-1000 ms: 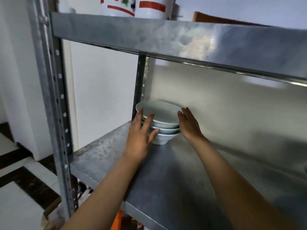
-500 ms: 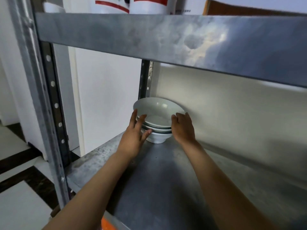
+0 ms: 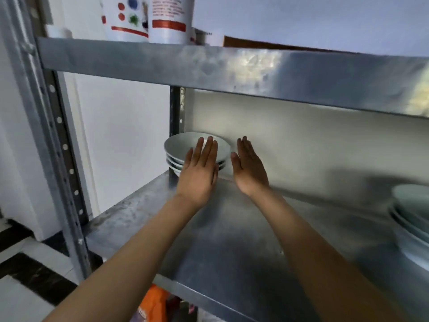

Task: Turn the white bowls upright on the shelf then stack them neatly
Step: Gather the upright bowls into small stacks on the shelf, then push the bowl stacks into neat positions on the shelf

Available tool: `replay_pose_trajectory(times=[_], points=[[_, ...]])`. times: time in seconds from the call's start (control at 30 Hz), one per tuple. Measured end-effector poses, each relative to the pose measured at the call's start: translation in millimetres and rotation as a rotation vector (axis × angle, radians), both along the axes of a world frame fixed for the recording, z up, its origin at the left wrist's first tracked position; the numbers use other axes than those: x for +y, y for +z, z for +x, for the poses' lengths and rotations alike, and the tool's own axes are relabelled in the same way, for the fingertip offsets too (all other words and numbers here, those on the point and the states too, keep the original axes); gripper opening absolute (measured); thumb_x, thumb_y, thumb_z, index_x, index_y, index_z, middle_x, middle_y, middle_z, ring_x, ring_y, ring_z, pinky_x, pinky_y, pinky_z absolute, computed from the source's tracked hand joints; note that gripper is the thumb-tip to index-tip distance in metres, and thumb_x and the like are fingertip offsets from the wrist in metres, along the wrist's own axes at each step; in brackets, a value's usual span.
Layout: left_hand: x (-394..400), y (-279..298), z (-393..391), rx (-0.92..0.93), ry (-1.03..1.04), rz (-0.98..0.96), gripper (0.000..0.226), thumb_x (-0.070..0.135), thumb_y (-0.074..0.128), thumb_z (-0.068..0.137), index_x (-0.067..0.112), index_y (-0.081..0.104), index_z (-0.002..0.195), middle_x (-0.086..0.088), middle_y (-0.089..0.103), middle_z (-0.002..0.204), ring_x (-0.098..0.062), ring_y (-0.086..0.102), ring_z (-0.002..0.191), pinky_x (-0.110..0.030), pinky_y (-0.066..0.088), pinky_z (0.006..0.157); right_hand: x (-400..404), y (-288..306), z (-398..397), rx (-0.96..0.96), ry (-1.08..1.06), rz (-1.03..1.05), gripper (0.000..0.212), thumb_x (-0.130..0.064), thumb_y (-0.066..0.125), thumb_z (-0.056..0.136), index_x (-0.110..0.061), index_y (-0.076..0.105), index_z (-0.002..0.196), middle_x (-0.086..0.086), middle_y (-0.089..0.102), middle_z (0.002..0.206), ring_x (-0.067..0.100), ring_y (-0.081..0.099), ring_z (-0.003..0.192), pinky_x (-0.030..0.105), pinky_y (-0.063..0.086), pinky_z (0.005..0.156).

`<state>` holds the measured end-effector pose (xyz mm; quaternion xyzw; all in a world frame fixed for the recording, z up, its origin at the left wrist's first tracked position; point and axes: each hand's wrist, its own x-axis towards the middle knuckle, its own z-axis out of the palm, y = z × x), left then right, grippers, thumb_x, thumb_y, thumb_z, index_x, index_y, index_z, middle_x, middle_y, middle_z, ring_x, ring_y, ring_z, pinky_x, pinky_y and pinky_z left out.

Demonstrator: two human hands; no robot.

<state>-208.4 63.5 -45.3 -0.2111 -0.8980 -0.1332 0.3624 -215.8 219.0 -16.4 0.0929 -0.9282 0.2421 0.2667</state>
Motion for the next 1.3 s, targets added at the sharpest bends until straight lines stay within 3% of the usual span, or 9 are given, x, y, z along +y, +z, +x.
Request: replay_pose_trajectory(times=[0.27,0.43,0.53,0.67,0.8,0.97,1.1,1.2,1.3], points=[[156.1,3.9,39.2,0.022,-0.263,0.048,0.052,0.019,0.036,0.099,0.003,0.028,0.147,-0.015,0.029,0.154,-0.032,0.025,0.143,-0.05,0.028,0.114,130.7,-3.5,114.4,0.195,-0.34,-0.003,0.051,-0.029,0.031,0.102,-0.009,0.024,0.149,0.007,0.019,0.158,0.017,0.016,0.147,0.033,0.016,0.12],[268.6,11.2,86.3,-0.214,-0.489,0.126,0.058,0.03,0.031,0.103,0.018,0.003,0.152,-0.006,-0.001,0.161,-0.023,0.0,0.148,-0.04,0.01,0.12,230.5,-11.0,198.1,0.26,-0.572,-0.068,0.051,-0.03,0.034,0.101,-0.009,0.029,0.147,0.01,0.028,0.155,0.022,0.025,0.144,0.03,0.016,0.117],[324.0,19.4,108.9,-0.329,-0.631,0.214,0.057,0.036,0.03,0.102,0.025,0.005,0.152,-0.002,-0.002,0.161,-0.02,-0.002,0.148,-0.035,0.006,0.121,282.1,-13.9,241.8,0.313,-0.718,-0.14,0.049,-0.031,0.033,0.101,-0.009,0.033,0.145,0.01,0.033,0.153,0.022,0.028,0.143,0.029,0.017,0.116],[373.9,19.4,118.5,-0.473,-0.665,0.36,0.056,0.039,0.031,0.101,0.025,0.013,0.152,-0.002,0.003,0.162,-0.019,0.004,0.148,-0.031,0.007,0.119,325.4,-17.0,270.1,0.342,-0.775,-0.262,0.047,-0.03,0.035,0.101,-0.009,0.038,0.143,0.01,0.041,0.148,0.023,0.035,0.138,0.033,0.025,0.116],[396.2,15.8,115.9,-0.631,-0.647,0.575,0.055,0.037,0.036,0.101,0.02,0.021,0.151,-0.004,0.015,0.16,-0.016,0.013,0.147,-0.026,0.011,0.116,351.3,-17.2,266.7,0.237,-0.758,-0.543,0.046,-0.031,0.041,0.099,-0.009,0.042,0.14,0.012,0.047,0.142,0.027,0.043,0.131,0.034,0.031,0.111],[407.1,16.5,117.1,-0.748,-0.619,0.655,0.065,0.012,0.039,0.092,0.023,0.017,0.152,0.0,0.026,0.157,-0.02,0.032,0.14,-0.027,0.026,0.112,376.2,-8.3,252.8,0.053,-0.717,-0.561,0.048,-0.016,0.044,0.094,-0.005,0.037,0.141,0.015,0.041,0.146,0.031,0.038,0.134,0.032,0.028,0.109],[414.0,24.1,106.0,-0.86,-0.542,0.726,0.067,0.009,0.041,0.087,0.017,0.021,0.151,-0.006,0.032,0.154,-0.024,0.036,0.137,-0.029,0.03,0.109,392.9,-5.9,240.8,-0.032,-0.72,-0.505,0.048,-0.012,0.043,0.095,0.0,0.036,0.14,0.018,0.037,0.148,0.031,0.033,0.137,0.028,0.023,0.11],[415.1,23.0,97.9,-0.893,-0.524,0.734,0.059,0.008,0.047,0.081,0.015,0.038,0.139,-0.006,0.054,0.125,-0.024,0.051,0.109,-0.03,0.041,0.087,403.1,-4.6,233.8,-0.07,-0.729,-0.45,0.05,-0.014,0.043,0.095,0.0,0.035,0.142,0.018,0.035,0.15,0.029,0.031,0.139,0.026,0.019,0.111],[414.1,19.8,93.0,-0.873,-0.544,0.77,0.045,0.007,0.05,0.078,0.02,0.054,0.121,-0.002,0.057,0.105,-0.022,0.053,0.097,-0.027,0.04,0.078,404.3,-6.8,235.1,-0.069,-0.738,-0.436,0.053,-0.018,0.042,0.095,-0.005,0.033,0.145,0.014,0.032,0.153,0.026,0.029,0.141,0.026,0.019,0.113]])
